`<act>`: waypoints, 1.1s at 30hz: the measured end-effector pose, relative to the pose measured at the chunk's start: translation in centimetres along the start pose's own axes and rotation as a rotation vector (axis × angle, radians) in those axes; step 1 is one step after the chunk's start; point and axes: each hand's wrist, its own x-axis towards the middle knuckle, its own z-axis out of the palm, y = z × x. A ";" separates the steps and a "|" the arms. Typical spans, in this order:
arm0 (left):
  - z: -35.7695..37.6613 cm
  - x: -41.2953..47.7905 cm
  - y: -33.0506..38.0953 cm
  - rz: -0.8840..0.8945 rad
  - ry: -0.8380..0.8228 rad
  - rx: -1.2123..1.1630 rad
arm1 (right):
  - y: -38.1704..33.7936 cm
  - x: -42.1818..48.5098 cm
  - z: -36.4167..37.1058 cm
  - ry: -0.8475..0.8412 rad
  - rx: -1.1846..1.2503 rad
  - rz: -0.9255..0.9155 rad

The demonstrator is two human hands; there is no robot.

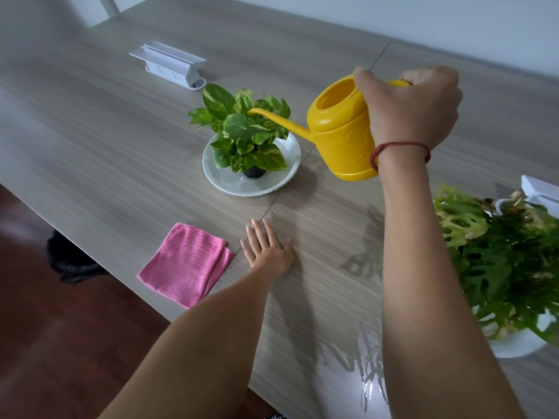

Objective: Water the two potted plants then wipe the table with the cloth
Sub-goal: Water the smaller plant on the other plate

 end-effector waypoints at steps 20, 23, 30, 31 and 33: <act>0.1 0.0 -0.4 0.048 0.006 -0.020 | 5.3 -4.1 3.8 0.150 0.727 0.519; -0.1 -0.3 -0.7 0.072 0.046 -0.041 | 6.0 -5.2 3.4 0.166 0.794 0.517; -1.6 -4.2 0.6 0.199 0.209 -0.063 | 7.5 -7.0 -1.4 0.227 0.861 0.464; -1.6 -5.2 1.1 0.231 0.215 -0.041 | 7.9 -7.3 -2.4 0.246 0.874 0.457; -1.0 -7.8 2.3 0.279 0.217 -0.010 | 8.8 -8.2 -4.9 0.288 0.889 0.457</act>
